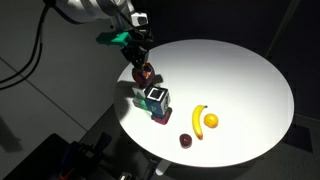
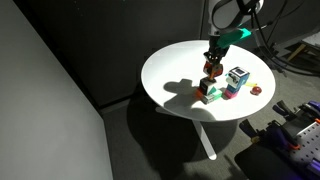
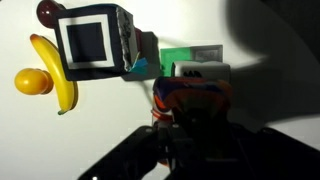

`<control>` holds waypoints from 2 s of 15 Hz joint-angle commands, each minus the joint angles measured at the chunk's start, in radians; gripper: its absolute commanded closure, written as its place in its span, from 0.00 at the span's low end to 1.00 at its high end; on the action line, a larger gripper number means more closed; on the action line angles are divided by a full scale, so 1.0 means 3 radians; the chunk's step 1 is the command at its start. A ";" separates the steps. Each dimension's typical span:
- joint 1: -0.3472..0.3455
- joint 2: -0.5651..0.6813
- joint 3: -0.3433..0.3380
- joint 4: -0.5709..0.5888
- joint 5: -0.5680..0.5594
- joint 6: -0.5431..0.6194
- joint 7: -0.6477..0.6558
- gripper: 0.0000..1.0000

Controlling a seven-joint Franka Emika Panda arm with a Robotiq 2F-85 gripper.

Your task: Remove the top square toy from the stack on the left and put it on the table.

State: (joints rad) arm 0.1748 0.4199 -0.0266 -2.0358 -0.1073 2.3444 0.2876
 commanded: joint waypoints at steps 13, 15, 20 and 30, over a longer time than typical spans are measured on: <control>-0.0481 0.0100 -0.0109 0.0432 0.0068 -0.0285 -0.0180 0.91; -0.0517 0.0201 -0.0120 0.0555 0.0092 -0.0295 -0.0183 0.91; -0.0590 0.0511 -0.0117 0.0952 0.0200 -0.0360 -0.0187 0.91; -0.0750 0.1181 -0.0187 0.1698 0.0381 -0.0632 -0.0176 0.92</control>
State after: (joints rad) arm -0.0293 0.7118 -0.0761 -1.6205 -0.0208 2.2096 0.2515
